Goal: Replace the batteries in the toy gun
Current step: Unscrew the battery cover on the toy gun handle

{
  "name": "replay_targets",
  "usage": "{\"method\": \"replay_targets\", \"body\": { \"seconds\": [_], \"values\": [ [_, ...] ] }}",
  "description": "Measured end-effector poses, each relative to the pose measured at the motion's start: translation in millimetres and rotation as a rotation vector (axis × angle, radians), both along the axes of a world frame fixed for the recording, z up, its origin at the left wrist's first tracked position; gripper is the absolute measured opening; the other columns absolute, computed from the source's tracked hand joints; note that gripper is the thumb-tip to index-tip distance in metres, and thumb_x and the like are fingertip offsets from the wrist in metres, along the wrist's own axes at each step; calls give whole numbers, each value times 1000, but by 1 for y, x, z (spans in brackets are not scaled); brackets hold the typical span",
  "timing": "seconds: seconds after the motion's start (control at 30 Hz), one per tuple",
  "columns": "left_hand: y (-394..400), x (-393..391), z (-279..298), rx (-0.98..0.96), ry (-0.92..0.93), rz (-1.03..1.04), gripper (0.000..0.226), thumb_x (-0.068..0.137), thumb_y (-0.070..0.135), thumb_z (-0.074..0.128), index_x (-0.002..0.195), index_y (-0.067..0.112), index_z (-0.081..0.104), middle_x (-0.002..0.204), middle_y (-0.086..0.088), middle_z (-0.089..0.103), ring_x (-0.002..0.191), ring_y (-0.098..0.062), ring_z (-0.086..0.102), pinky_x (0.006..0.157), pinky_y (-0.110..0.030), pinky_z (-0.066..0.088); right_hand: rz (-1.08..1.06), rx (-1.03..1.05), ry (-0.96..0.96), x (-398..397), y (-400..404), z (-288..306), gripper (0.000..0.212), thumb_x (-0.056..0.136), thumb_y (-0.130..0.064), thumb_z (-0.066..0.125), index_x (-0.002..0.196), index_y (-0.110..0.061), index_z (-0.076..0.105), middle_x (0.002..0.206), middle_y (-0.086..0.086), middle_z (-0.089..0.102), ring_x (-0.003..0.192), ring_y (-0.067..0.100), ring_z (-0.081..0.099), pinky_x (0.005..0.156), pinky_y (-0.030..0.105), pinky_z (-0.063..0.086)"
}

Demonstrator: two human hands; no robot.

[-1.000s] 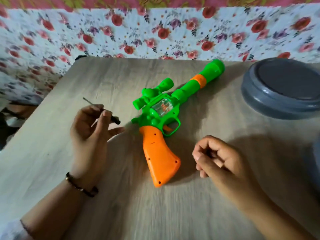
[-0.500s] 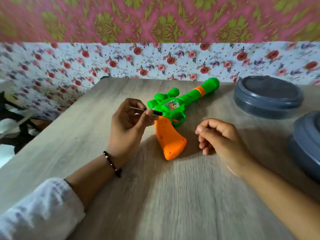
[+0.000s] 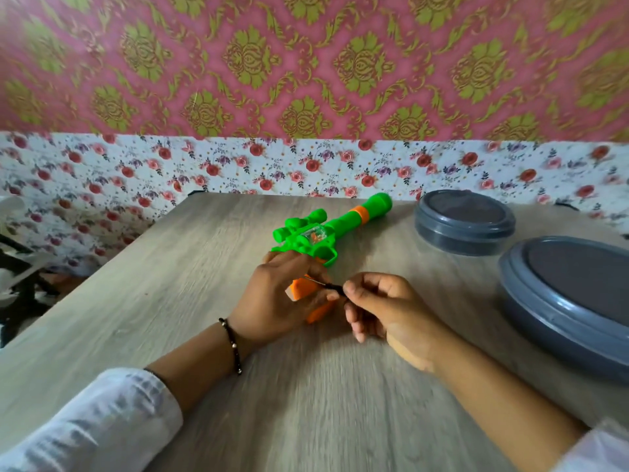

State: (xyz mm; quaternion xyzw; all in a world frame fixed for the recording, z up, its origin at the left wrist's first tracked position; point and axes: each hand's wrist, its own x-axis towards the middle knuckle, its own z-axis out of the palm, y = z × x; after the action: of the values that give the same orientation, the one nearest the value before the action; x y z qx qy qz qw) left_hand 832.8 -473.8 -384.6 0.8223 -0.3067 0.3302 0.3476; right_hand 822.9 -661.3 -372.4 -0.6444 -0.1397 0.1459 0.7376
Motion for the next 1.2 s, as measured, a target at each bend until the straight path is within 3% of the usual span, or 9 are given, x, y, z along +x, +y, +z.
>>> {"method": "replay_targets", "body": {
  "seconds": [0.17,0.33,0.43,0.6,0.7,0.8,0.97,1.1,1.2],
  "values": [
    [11,5,-1,81,85,147,40,78,52,59,103,21,58,97,9,58,91,-11,57,78,-30,47,-93,72,16,7,-9,2,14,86,-13,56,82,0,57,56,10,57,43,16,50,39,26,43],
    [11,8,5,292,435,673,85,65,89,21,99,19,57,96,-2,60,87,-23,61,68,-34,49,-274,133,42,17,-22,5,14,91,-9,53,83,1,58,54,8,60,43,14,53,39,24,46],
    [-4,13,16,372,646,757,73,71,87,30,59,16,43,59,-2,48,59,-21,50,48,-27,32,-343,142,64,20,-26,4,14,90,-8,55,78,-2,57,53,8,60,42,14,52,39,23,46],
    [-15,25,32,384,836,744,60,76,77,45,62,19,45,59,1,51,60,-15,50,51,-26,34,-361,153,97,24,-27,2,15,89,-8,56,74,-5,57,53,9,59,42,14,52,39,23,45],
    [-16,31,37,262,940,720,50,82,62,51,59,17,49,51,1,55,56,-13,53,53,-24,38,-351,151,101,24,-28,2,15,89,-7,56,74,-5,57,55,10,59,43,15,52,39,23,45],
    [-14,35,37,91,963,716,43,84,53,56,65,14,50,64,-6,57,68,-23,59,64,-27,44,-341,158,111,24,-29,2,14,89,-8,56,75,-4,58,57,10,62,44,15,53,40,24,46],
    [-7,35,22,-234,889,621,33,82,43,66,73,13,53,77,-8,57,66,-21,53,57,-28,39,-339,155,105,26,-30,0,8,92,-7,53,85,-3,56,69,16,70,44,15,53,40,24,46],
    [-5,31,17,-530,872,500,32,81,30,72,98,9,55,87,-10,62,71,-23,60,59,-32,49,-347,124,87,25,-29,-1,8,91,-4,53,84,-3,58,71,16,71,43,15,54,40,24,47],
    [-4,25,14,-839,936,239,42,83,13,70,118,9,48,98,-14,66,74,-29,69,64,-40,58,-351,115,51,24,-30,-2,8,90,-2,54,88,-3,62,70,15,71,42,14,53,39,23,46]
  ]
}}
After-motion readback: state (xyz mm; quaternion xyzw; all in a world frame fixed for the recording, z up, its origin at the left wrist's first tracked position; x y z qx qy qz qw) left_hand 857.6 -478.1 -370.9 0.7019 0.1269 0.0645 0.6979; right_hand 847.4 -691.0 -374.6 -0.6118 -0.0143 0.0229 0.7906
